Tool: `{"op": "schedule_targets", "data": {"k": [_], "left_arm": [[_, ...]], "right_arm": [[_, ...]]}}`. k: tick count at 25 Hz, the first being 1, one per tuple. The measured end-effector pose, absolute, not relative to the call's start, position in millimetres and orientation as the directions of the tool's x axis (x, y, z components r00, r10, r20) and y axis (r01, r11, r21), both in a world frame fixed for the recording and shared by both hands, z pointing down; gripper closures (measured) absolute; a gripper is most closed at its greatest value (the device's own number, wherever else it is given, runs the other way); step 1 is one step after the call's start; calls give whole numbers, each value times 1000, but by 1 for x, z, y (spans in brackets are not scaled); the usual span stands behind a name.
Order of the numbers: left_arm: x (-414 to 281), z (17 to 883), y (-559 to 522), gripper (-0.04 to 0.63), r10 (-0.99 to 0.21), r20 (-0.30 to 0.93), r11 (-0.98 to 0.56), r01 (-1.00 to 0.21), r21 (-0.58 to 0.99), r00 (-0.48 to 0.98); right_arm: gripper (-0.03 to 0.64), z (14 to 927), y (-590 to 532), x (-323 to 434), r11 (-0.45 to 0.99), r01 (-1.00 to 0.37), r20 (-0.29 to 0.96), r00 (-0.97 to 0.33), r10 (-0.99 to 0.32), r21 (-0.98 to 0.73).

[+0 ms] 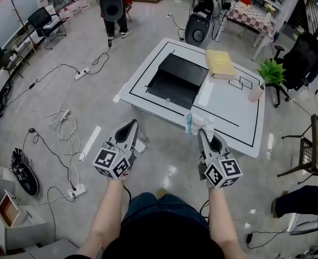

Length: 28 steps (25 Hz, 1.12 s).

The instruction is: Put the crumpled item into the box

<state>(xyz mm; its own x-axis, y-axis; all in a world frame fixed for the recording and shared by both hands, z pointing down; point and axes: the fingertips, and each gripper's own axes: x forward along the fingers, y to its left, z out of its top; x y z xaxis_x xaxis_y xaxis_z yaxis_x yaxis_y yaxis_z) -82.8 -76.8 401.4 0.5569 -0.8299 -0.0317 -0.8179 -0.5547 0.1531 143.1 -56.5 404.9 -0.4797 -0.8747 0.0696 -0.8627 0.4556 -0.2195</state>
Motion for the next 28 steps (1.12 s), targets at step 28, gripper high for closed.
{"op": "schedule_targets", "data": {"k": [28], "left_arm": [[-56, 408, -155, 594, -798, -4, -596, -787, 159, 603]], "right_arm": [[555, 421, -128, 169, 388, -873, 98, -432, -897, -297]]}}
